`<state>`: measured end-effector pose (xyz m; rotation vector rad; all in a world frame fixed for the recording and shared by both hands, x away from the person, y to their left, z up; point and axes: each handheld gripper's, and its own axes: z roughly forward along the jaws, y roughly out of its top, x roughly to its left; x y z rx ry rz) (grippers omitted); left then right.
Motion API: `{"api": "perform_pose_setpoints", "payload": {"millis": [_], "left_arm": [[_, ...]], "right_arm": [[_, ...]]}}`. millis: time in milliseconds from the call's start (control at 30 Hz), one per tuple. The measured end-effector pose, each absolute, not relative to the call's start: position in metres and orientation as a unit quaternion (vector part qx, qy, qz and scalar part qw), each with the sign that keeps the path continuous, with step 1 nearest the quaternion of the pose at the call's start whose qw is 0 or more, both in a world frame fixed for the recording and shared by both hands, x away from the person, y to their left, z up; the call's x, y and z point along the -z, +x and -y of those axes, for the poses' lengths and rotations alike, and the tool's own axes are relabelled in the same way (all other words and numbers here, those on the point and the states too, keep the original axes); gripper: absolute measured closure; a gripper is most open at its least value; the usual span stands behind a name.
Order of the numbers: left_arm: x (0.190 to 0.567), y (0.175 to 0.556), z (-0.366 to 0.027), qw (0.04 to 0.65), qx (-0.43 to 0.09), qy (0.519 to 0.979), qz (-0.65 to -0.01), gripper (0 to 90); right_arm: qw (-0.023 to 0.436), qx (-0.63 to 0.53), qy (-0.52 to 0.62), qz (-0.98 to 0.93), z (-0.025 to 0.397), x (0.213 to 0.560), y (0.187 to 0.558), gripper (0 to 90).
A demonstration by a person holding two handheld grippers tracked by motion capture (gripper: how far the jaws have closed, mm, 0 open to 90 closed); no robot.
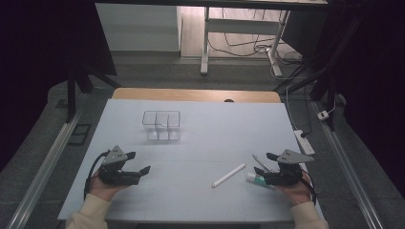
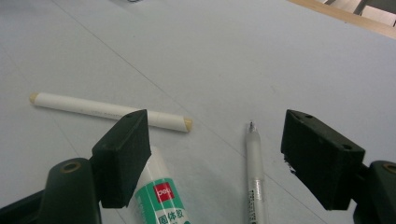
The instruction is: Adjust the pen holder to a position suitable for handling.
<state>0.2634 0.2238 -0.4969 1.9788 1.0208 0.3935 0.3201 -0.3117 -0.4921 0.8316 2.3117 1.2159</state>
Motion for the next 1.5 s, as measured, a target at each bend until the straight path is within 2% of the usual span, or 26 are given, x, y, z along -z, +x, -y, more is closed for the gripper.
{"api": "perform_pose_setpoints", "payload": {"millis": [767,1500], "left_arm": [[0.497,0.264,-0.228,0.426,-0.159,0.790,-0.411,19.8],[0.477,0.295,-0.247,0.431,-0.168,0.774,-0.432,23.4]], "right_arm": [[0.200,-0.438,0.296,-0.825,0.310,0.490,0.316,24.1],[0.195,-0.436,0.301,-0.825,0.309,0.493,0.317,24.1]]}}
